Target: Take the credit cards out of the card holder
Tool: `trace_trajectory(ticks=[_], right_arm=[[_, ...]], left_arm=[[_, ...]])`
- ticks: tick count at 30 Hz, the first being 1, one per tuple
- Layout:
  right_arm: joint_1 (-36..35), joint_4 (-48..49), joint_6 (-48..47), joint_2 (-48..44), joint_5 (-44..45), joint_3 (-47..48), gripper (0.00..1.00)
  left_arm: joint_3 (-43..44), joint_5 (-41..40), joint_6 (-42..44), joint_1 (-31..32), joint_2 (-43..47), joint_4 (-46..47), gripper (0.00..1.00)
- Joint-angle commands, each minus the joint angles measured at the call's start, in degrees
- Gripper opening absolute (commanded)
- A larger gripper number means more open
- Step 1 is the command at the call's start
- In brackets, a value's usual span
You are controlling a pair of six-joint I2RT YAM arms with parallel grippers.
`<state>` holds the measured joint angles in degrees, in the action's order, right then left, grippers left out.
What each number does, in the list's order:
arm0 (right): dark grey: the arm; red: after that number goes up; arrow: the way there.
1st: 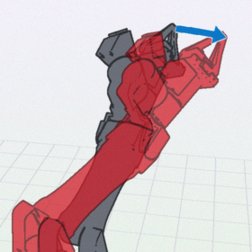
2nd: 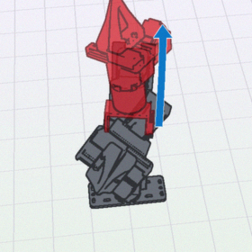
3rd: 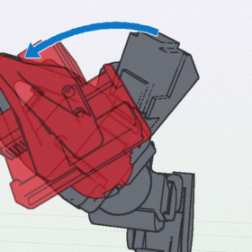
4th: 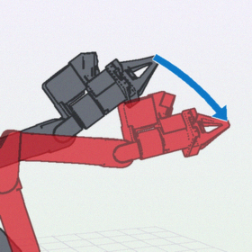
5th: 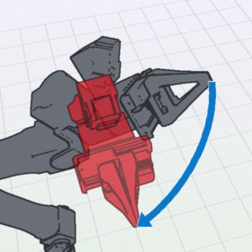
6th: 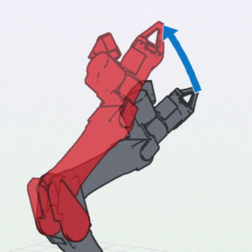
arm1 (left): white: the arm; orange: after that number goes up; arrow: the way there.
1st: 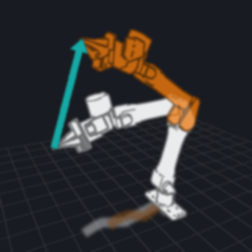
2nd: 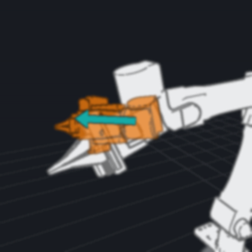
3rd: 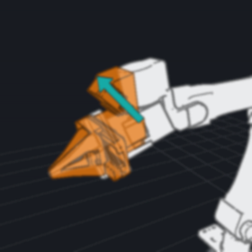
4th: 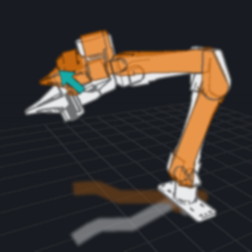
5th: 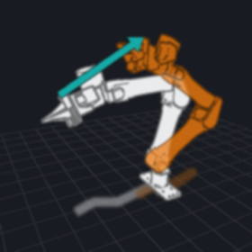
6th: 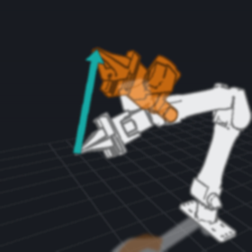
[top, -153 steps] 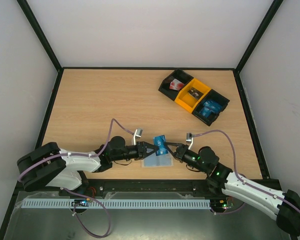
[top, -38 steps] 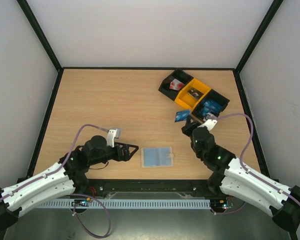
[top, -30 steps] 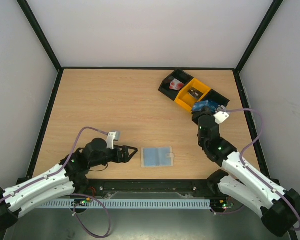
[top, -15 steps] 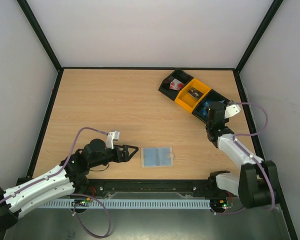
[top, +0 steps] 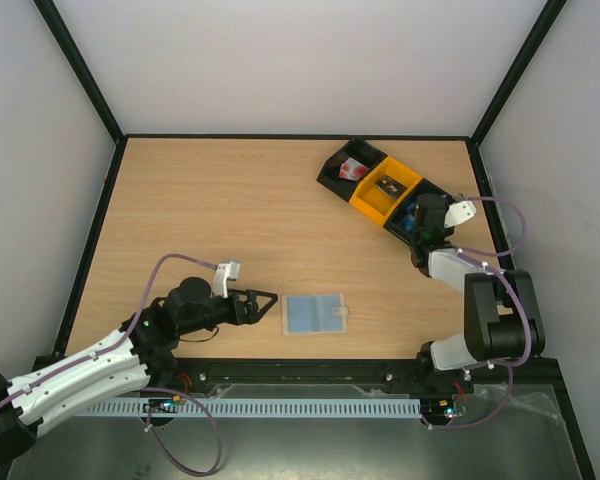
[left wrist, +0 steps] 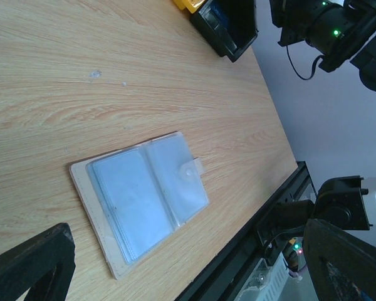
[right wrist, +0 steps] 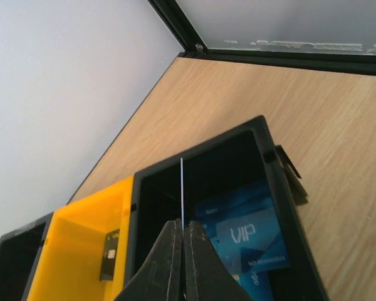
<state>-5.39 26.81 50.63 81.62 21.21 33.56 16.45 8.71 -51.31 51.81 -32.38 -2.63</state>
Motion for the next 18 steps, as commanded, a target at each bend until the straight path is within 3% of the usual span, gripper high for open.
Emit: trace_trajectory(ticks=[1,18], right_arm=[[0.96,4.70,-0.27,3.45,1.05,4.11,0.02],[2.40,6.40,0.65,19.04,-0.13,12.18,0.03]], left_arm=[[2.09,-0.70,1.74,-0.39,0.19,-1.14,1.00],[3.46,-1.69,3.37,-0.59,-1.08,-2.02,1.00]])
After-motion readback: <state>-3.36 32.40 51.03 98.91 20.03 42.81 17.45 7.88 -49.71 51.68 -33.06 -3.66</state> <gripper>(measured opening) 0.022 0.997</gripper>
